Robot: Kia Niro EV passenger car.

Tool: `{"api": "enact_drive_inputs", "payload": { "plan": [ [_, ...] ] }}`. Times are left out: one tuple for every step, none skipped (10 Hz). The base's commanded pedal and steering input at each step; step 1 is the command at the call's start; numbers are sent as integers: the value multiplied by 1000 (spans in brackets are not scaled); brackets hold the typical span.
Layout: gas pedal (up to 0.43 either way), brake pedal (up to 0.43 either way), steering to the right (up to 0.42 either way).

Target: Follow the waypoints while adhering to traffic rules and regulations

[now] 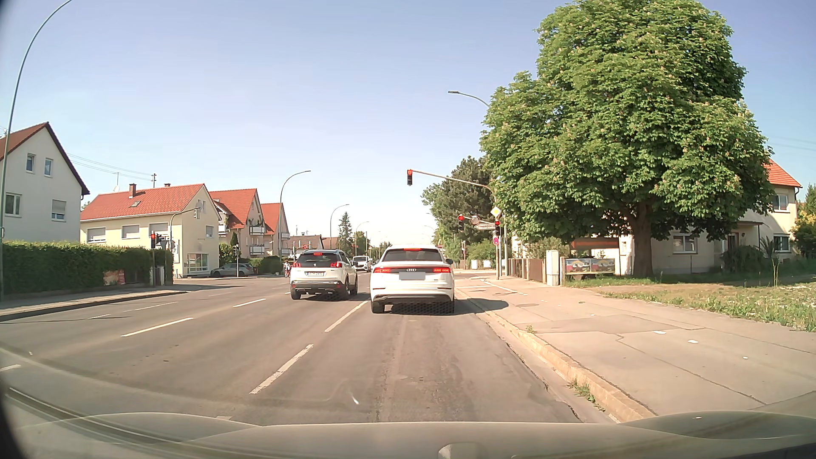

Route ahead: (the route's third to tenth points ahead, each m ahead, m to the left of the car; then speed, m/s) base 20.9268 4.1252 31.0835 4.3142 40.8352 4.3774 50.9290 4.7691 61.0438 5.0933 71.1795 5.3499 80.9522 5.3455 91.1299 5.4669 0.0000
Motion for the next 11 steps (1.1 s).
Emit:
{"api": "enact_drive_inputs", "payload": {
  "plan": [
    [0,140,7],
    [0,140,7],
    [0,140,7],
    [0,140,7],
    [0,140,7],
    [0,140,7],
    [0,140,7],
    [0,140,7],
    [0,146,7],
    [0,140,7],
    [0,146,7]
  ]
}}
